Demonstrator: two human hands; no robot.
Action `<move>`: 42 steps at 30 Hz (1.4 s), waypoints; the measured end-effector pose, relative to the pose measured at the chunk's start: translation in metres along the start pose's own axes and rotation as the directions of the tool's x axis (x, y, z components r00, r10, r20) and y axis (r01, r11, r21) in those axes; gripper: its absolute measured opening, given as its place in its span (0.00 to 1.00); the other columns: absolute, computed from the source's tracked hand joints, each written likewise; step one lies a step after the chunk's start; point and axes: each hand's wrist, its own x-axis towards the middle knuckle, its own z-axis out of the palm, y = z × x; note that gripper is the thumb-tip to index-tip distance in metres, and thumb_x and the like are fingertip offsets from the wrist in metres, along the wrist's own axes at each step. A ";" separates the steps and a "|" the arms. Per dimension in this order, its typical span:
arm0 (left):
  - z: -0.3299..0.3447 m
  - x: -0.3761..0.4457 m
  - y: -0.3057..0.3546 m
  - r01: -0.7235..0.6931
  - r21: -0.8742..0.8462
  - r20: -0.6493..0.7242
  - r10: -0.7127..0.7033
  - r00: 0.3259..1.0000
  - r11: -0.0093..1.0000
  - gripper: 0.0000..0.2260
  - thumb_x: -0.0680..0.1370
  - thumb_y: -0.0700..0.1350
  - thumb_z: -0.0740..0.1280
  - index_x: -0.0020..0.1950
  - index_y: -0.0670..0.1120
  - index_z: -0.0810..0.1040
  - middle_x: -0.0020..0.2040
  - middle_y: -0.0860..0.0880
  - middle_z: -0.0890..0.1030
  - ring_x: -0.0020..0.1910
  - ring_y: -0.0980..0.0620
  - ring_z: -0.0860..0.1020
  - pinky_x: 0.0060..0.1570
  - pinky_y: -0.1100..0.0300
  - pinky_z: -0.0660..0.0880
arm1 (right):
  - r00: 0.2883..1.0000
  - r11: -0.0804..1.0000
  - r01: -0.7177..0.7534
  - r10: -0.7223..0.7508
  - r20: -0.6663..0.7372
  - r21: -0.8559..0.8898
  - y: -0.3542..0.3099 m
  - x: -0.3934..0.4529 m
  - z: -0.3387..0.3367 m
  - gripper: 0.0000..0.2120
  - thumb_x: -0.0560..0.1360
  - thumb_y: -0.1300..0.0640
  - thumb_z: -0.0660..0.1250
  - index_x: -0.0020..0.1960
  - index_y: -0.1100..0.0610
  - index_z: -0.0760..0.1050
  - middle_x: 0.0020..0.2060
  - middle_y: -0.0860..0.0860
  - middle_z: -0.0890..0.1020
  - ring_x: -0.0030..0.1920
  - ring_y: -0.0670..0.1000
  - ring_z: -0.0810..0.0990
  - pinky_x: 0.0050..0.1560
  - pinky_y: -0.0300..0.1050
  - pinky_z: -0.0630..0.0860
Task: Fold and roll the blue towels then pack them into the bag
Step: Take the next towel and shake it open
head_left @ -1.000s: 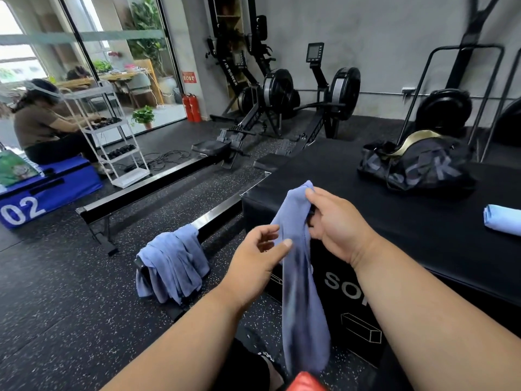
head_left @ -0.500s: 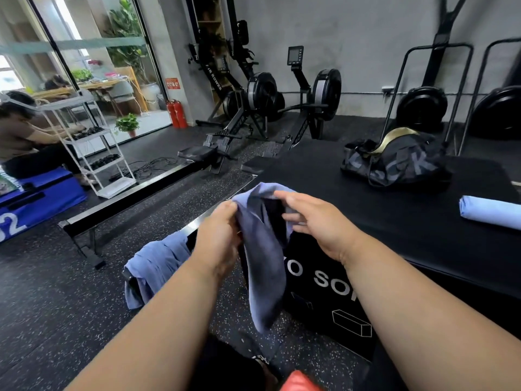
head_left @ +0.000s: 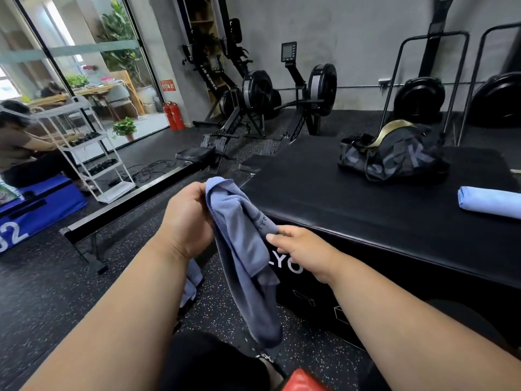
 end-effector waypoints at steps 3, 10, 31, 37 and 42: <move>0.008 -0.004 0.000 -0.024 0.105 -0.007 0.025 1.000 0.994 0.15 0.84 0.49 0.62 0.54 0.38 0.78 0.47 0.39 0.81 0.49 0.42 0.81 0.51 0.53 0.83 | 1.000 0.999 0.002 -0.004 0.029 0.043 0.005 0.002 0.001 0.11 0.83 0.54 0.69 0.62 0.57 0.83 0.46 0.45 0.84 0.45 0.43 0.79 0.41 0.33 0.75; -0.015 0.006 -0.010 -0.136 0.565 -0.049 0.197 0.979 0.814 0.35 0.63 0.57 0.84 0.64 0.55 0.72 0.62 0.51 0.78 0.59 0.54 0.80 0.62 0.54 0.76 | 0.972 0.904 0.185 -0.111 -0.205 0.387 -0.006 0.007 -0.017 0.09 0.83 0.63 0.64 0.52 0.61 0.84 0.48 0.55 0.87 0.51 0.51 0.84 0.59 0.51 0.76; 0.029 0.020 0.002 -0.059 0.613 -0.162 0.199 0.966 0.788 0.08 0.82 0.39 0.65 0.45 0.46 0.81 0.33 0.53 0.78 0.28 0.59 0.75 0.28 0.68 0.69 | 0.954 0.999 0.042 -0.035 -0.297 0.018 -0.004 0.005 -0.045 0.28 0.83 0.50 0.69 0.80 0.49 0.67 0.77 0.52 0.70 0.76 0.48 0.69 0.68 0.41 0.63; 0.057 0.037 0.016 0.046 0.432 -0.228 0.060 0.972 0.901 0.07 0.85 0.47 0.65 0.48 0.48 0.80 0.35 0.52 0.76 0.29 0.56 0.72 0.27 0.64 0.68 | 0.971 1.000 -0.002 -0.003 -0.237 -0.018 0.010 -0.001 -0.029 0.19 0.82 0.49 0.70 0.71 0.49 0.77 0.61 0.46 0.82 0.63 0.47 0.80 0.64 0.41 0.72; 0.063 0.039 0.023 0.055 0.172 -0.206 -0.018 0.978 0.984 0.10 0.86 0.51 0.64 0.62 0.48 0.80 0.49 0.50 0.83 0.47 0.53 0.80 0.49 0.59 0.75 | 0.972 0.993 -0.053 0.075 -0.221 0.102 0.014 -0.005 -0.026 0.14 0.83 0.42 0.65 0.62 0.49 0.78 0.56 0.47 0.85 0.55 0.49 0.83 0.49 0.43 0.74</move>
